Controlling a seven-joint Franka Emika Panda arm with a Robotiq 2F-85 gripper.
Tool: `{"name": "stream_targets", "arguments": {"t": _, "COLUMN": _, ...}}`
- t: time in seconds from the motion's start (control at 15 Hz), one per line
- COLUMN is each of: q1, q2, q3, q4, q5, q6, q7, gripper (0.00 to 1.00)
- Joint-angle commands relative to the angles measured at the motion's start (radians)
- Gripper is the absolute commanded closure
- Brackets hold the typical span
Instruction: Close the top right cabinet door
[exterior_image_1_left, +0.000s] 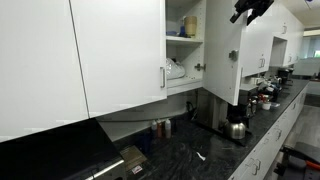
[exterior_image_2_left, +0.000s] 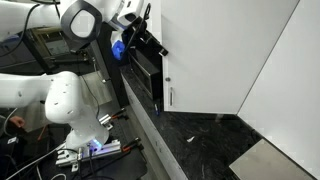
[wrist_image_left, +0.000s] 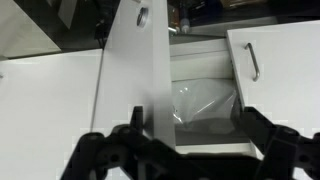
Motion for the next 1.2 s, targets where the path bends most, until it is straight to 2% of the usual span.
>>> {"name": "stream_targets", "arguments": {"t": 0.0, "q1": 0.085, "q2": 0.025, "q3": 0.002, "q4": 0.002, "q5": 0.060, "q6": 0.033, "q7": -0.052, "gripper": 0.00}}
{"name": "stream_targets", "arguments": {"t": 0.33, "q1": 0.201, "q2": 0.082, "q3": 0.002, "q4": 0.002, "q5": 0.127, "q6": 0.074, "q7": -0.087, "gripper": 0.00}}
{"name": "stream_targets", "arguments": {"t": 0.67, "q1": 0.256, "q2": 0.127, "q3": -0.005, "q4": 0.001, "q5": 0.151, "q6": 0.056, "q7": -0.117, "gripper": 0.00}}
{"name": "stream_targets", "arguments": {"t": 0.8, "q1": 0.244, "q2": 0.119, "q3": 0.001, "q4": 0.000, "q5": 0.147, "q6": -0.020, "q7": -0.116, "gripper": 0.00}}
{"name": "stream_targets", "arguments": {"t": 1.13, "q1": 0.179, "q2": 0.057, "q3": 0.049, "q4": 0.003, "q5": 0.111, "q6": -0.327, "q7": -0.087, "gripper": 0.00}}
